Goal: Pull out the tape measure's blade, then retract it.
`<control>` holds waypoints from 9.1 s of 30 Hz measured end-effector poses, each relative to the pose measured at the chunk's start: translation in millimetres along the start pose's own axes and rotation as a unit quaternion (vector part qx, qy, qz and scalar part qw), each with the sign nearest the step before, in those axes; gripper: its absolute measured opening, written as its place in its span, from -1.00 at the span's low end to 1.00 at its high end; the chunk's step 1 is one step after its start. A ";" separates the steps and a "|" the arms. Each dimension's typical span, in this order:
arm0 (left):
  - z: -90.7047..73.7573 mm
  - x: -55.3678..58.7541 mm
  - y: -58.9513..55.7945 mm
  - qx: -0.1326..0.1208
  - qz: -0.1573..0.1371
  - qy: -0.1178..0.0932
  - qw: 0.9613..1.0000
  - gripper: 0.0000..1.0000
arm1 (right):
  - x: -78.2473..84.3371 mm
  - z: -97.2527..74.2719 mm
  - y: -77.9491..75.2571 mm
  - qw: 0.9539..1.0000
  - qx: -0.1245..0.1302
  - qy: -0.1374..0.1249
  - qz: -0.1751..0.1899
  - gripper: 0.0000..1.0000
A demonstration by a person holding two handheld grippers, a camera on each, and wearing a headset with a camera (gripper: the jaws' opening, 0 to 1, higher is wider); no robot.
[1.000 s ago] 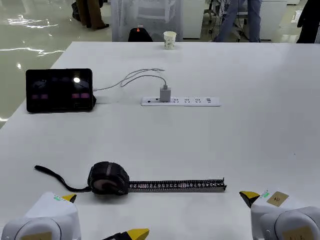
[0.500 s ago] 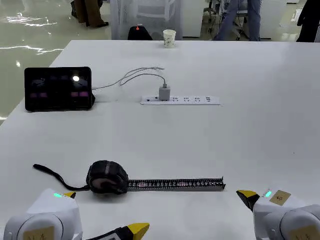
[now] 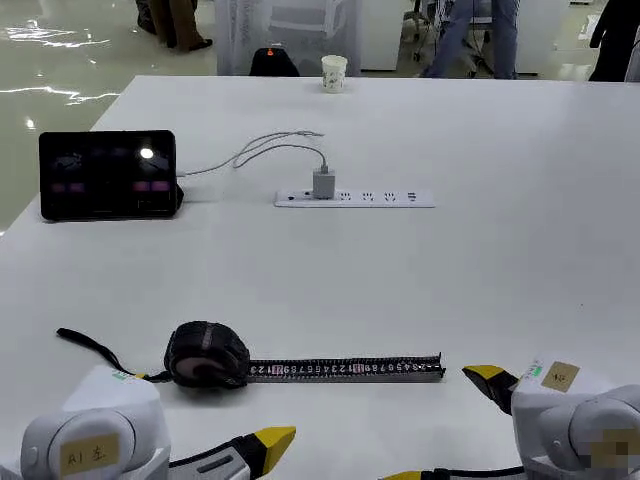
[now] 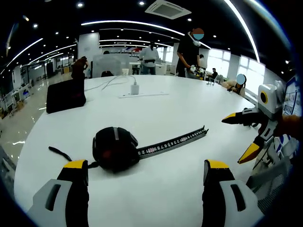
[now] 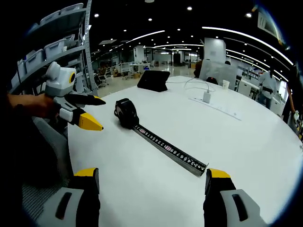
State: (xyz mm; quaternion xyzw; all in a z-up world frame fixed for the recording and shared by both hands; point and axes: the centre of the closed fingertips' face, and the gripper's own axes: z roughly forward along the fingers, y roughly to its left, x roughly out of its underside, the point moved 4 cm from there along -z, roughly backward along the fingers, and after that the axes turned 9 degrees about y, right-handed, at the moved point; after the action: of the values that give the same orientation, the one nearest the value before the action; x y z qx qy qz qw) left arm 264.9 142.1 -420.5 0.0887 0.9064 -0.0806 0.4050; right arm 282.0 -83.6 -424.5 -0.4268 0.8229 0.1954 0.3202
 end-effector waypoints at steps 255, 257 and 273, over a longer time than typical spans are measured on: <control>74.4 -10.7 61.8 -0.083 -0.120 0.068 0.987 0.15 | -32.9 121.1 -41.9 0.944 -0.186 0.096 -0.257 -0.80; 74.5 -10.7 61.8 -0.082 -0.120 0.068 0.987 0.15 | -34.0 122.5 -40.6 0.944 -0.187 0.095 -0.257 -0.80; 74.4 -10.7 62.0 -0.079 -0.121 0.068 0.987 0.15 | -44.2 133.8 -26.9 0.944 -0.192 0.087 -0.254 -0.80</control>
State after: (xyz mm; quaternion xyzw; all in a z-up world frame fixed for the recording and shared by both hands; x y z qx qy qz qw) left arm 339.5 185.1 -466.2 -0.0487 0.9395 -0.0511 0.3352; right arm 371.5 6.4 -491.3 -0.6904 0.6587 0.2236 0.1985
